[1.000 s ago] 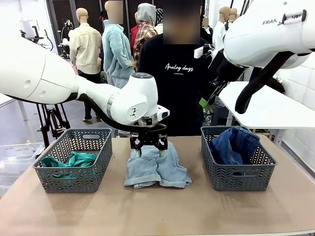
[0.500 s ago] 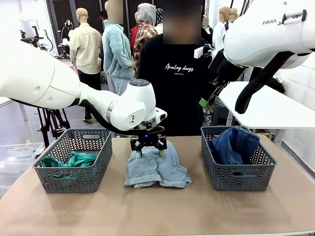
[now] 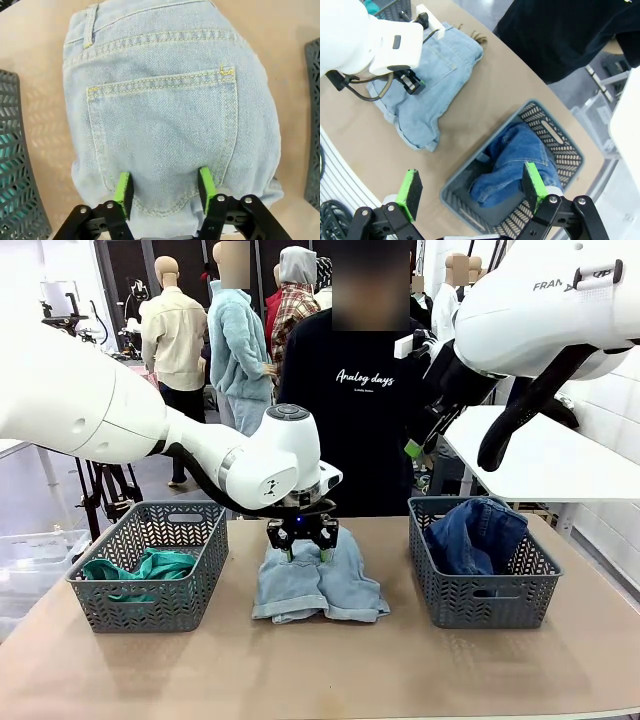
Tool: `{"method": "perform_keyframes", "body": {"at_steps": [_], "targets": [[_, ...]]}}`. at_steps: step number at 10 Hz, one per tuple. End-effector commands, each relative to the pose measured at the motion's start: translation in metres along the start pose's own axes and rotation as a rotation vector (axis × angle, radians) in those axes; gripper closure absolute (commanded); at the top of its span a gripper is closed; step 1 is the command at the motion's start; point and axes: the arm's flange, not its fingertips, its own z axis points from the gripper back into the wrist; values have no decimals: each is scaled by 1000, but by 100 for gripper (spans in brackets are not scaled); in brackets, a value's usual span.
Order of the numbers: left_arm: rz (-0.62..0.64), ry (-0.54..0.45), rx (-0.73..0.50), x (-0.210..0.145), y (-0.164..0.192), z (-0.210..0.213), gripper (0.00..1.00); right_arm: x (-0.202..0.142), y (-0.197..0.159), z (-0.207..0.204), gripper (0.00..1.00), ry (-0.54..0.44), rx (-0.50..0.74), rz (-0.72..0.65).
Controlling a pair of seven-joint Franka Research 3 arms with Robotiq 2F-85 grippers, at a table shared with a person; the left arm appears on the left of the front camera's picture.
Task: Sort the tops and bottoms.
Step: Lift clothes from the center of the table with your left hand.
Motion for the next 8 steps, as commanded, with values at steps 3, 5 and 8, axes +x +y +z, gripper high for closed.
{"method": "perform_keyframes", "body": {"at_steps": [3,5,8], "targets": [[28,27,25,-2,0,0,100,0,1,0,0,5,-5,-2],[41,30,19,-1,0,0,100,0,1,0,0,5,-5,-2],[63,44,3,-2,2,4,100,0,1,0,0,5,-5,-2]]}}
